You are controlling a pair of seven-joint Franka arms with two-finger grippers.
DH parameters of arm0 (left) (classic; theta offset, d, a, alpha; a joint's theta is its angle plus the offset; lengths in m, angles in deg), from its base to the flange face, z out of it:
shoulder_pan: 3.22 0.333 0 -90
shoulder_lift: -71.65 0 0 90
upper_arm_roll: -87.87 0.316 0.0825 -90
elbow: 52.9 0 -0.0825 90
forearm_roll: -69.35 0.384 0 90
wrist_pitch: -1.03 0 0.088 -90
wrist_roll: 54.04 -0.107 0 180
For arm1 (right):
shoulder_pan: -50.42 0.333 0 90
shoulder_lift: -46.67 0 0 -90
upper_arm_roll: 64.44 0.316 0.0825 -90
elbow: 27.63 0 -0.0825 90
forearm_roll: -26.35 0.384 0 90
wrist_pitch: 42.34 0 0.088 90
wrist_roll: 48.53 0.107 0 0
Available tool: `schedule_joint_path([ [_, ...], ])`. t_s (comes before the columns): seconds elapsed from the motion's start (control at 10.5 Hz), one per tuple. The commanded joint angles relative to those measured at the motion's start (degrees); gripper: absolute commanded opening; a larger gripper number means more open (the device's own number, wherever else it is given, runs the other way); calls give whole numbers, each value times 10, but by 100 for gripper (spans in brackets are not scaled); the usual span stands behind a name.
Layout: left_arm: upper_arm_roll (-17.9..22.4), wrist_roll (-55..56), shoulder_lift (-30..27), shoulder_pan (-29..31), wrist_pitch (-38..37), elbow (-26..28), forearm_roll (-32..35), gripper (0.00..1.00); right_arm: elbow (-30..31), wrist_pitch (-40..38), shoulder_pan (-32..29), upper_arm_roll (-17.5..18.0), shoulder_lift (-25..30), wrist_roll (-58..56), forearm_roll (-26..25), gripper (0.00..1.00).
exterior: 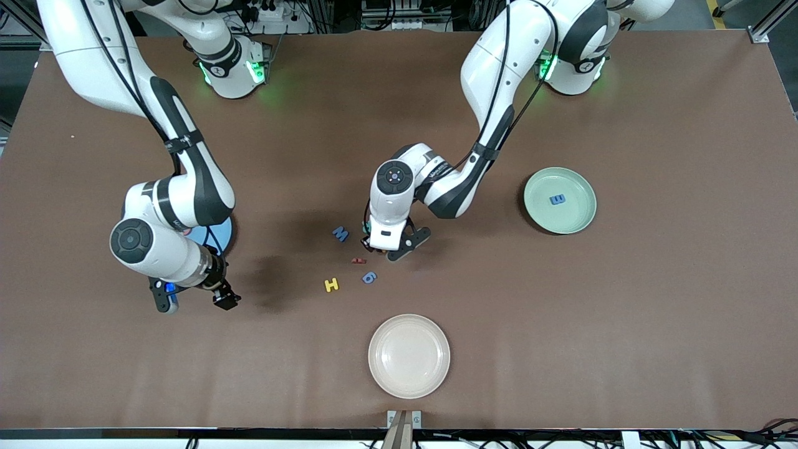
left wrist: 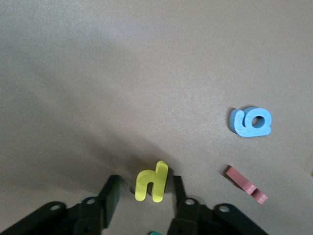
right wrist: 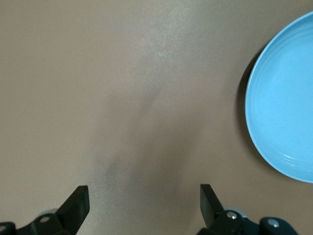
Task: Sort uppercase to blue plate, lowercase to green plate
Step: 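Lower the left gripper and grasp the yellow h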
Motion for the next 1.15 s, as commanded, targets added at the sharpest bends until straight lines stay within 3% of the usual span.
schedule_joint_path([
  [0.0,9,11,19,-5,6,-22,2,40,-15,-3,-3,5,-8,4,3,100],
  [1.05,12,10,18,-8,1,-20,2,22,-16,-3,1,5,-8,7,3,100],
])
